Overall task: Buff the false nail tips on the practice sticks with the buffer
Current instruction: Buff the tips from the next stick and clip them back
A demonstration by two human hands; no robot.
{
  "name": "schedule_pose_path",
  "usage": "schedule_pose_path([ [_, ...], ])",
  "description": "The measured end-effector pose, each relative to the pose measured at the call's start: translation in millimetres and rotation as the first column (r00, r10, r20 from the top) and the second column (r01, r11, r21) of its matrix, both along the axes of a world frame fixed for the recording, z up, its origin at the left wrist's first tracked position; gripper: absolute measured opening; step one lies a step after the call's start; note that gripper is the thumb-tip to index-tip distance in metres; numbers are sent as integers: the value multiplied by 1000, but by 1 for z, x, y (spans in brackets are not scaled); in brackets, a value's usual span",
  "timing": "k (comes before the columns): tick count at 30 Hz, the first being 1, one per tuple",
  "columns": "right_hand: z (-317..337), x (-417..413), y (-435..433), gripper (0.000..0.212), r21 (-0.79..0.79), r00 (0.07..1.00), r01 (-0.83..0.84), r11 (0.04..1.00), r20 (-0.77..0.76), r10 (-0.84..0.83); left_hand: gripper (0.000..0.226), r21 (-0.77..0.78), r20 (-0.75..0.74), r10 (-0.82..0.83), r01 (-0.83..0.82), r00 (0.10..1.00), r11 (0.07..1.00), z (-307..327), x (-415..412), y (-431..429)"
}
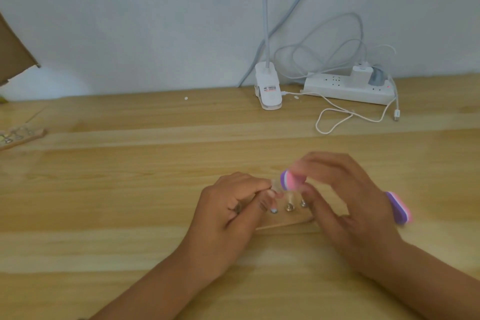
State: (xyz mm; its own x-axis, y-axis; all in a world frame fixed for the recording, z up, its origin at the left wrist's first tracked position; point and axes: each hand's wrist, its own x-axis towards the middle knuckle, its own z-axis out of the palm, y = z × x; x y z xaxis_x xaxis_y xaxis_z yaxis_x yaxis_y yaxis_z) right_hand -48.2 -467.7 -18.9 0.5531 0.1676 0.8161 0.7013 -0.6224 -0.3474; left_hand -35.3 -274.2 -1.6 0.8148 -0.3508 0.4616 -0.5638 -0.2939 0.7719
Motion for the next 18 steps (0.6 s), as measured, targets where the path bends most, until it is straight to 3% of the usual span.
schedule_pose_path([
  [2, -4, -3, 2, 29, -73, 993, -109, 991, 29, 111, 24, 11, 5, -16, 15, 1000, 1000, 0, 0, 0],
  [6, -2, 5, -4, 27, -34, 1000, -26, 999, 2, 27, 23, -2, 8, 2, -2, 1000, 1000, 1, -1, 0],
  [10, -5, -1, 1, 32, -76, 993, -102, 992, 53, 106, 19, 6, 6, -19, 19, 1000, 1000, 2, -2, -1],
  [14, -3, 4, -4, 29, -23, 1000, -19, 1000, 17, 19, 17, -8, -17, -27, 27, 999, 1000, 2, -3, 0],
  [18, -5, -1, 1, 28, -97, 995, -83, 992, 52, 89, 15, -18, -29, -37, 37, 999, 999, 3, -4, -1],
])
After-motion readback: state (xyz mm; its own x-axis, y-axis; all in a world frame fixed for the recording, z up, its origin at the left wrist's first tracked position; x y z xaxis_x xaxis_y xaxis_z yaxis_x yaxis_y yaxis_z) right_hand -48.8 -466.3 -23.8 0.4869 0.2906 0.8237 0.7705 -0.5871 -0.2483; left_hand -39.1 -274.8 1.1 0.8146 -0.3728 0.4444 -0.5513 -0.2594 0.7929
